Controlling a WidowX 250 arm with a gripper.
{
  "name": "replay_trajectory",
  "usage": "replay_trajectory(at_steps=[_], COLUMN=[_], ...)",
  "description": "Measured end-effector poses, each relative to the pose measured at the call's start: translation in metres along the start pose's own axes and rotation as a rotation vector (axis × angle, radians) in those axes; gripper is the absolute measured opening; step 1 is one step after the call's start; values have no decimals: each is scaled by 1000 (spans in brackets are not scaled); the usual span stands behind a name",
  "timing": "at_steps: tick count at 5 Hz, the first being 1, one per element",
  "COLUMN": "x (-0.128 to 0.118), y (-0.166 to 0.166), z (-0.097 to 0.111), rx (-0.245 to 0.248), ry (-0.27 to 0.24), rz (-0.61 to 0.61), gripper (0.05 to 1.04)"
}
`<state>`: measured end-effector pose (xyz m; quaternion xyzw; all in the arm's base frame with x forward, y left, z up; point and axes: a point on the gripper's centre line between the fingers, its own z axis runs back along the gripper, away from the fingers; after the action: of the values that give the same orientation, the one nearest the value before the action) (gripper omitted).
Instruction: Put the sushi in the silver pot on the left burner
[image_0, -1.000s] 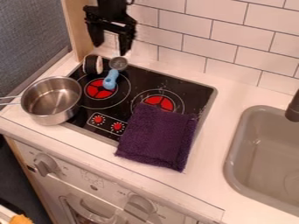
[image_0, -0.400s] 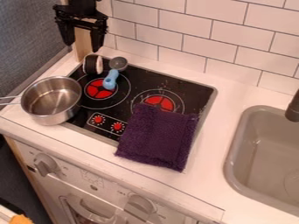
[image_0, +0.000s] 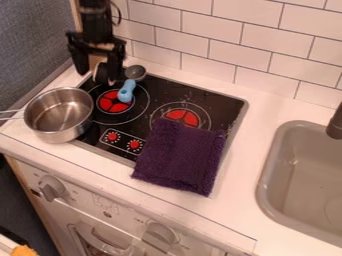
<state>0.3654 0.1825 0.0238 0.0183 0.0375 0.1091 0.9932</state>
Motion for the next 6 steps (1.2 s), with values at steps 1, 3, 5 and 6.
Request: replay_trajectory(at_steps=[1,3,5,6], x=[0,-4,-42,-77], y=[0,-2,-11,-2], z=[-9,-1,80,67], rx=[5,21,14,-19], ry=[18,6,-148,-63], rz=[14,-3,-51,-39], gripper=[955,545,493,493])
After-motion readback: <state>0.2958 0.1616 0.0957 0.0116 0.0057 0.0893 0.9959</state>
